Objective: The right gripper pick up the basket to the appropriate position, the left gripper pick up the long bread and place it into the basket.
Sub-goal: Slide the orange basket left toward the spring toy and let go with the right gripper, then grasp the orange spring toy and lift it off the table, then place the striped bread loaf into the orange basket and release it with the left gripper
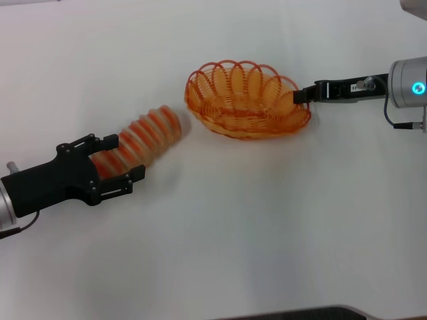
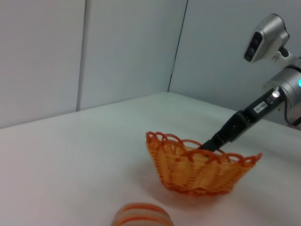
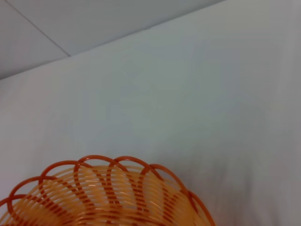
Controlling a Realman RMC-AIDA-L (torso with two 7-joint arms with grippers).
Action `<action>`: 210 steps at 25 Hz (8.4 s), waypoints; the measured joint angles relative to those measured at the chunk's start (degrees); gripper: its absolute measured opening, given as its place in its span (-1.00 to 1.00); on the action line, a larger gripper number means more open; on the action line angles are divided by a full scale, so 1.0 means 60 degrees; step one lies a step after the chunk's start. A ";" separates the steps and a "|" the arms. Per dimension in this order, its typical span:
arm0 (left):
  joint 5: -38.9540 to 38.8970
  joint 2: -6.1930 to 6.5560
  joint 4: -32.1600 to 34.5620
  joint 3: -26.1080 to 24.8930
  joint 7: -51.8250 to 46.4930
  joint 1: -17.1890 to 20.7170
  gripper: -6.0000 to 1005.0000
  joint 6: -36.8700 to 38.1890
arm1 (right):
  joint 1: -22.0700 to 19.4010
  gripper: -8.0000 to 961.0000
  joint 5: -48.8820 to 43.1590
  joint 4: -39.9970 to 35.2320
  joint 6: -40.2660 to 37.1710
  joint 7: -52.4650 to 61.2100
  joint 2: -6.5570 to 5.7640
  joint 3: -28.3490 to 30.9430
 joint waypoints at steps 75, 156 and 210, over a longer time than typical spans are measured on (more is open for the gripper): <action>0.1994 0.0150 0.3330 0.1537 -0.4229 -0.1193 0.57 0.0492 | -0.1780 0.92 0.4360 -0.1143 -0.3685 -0.3215 -0.0607 0.0974; 0.2757 -0.0148 0.3501 0.2553 -0.4392 -0.0964 0.23 -0.0979 | -0.1977 0.91 0.4342 -0.1026 -0.3660 -0.3270 -0.0535 0.0972; 0.0278 -0.0233 0.3763 0.5201 -0.3646 -0.2854 -0.55 -0.0521 | -0.2329 0.91 0.4381 -0.1115 -0.3843 -0.3351 -0.0624 0.1457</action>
